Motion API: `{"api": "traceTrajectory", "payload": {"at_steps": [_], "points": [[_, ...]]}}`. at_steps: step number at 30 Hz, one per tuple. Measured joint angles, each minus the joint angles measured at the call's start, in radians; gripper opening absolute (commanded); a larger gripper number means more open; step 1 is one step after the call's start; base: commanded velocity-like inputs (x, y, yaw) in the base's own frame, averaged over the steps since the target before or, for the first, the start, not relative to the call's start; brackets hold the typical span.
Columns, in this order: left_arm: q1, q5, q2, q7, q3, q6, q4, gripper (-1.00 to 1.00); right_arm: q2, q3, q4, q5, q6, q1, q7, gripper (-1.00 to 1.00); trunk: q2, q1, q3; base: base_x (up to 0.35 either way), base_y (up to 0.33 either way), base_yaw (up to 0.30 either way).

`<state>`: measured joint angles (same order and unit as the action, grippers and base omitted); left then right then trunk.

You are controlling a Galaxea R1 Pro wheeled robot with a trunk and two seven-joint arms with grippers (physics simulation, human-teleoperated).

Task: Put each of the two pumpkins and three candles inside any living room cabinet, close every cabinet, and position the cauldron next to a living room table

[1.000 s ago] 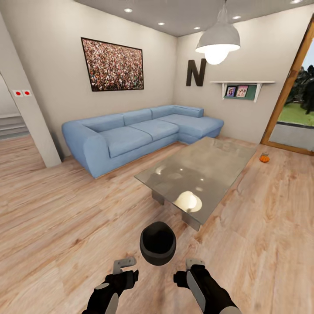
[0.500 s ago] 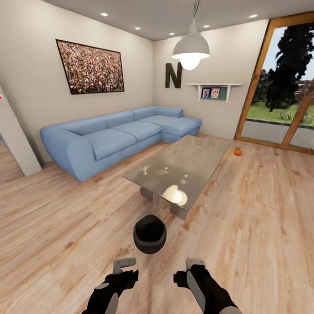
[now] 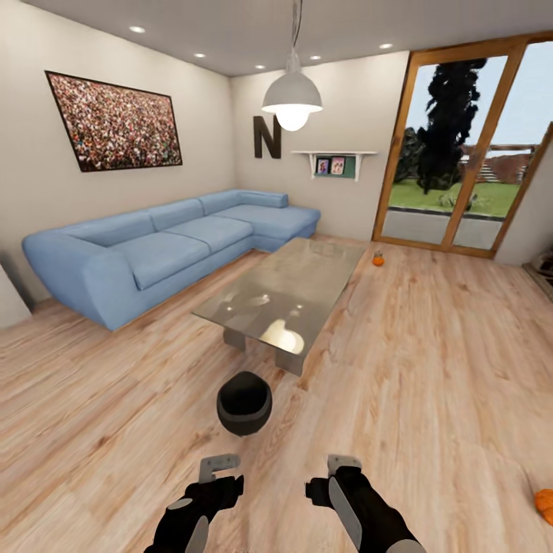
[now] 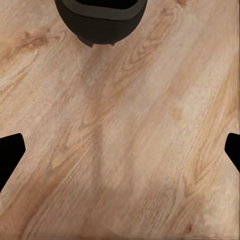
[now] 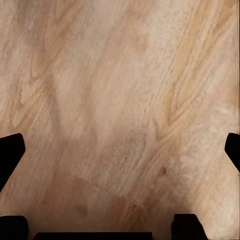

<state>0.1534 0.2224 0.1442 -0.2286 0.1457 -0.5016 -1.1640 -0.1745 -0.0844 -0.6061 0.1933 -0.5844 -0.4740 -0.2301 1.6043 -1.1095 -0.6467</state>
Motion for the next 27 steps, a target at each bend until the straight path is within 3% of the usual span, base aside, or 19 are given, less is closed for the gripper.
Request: {"api": "traceTrajectory", "payload": {"at_steps": [27], "points": [[0.0, 0.0, -0.002, 0.0, 0.0, 0.002, -0.002, 1.0, 0.0, 0.0, 0.0, 0.0, 0.0, 0.0, 0.0, 1.0, -0.189, 0.104, 0.1, -0.015, 0.001, -0.277]]}}
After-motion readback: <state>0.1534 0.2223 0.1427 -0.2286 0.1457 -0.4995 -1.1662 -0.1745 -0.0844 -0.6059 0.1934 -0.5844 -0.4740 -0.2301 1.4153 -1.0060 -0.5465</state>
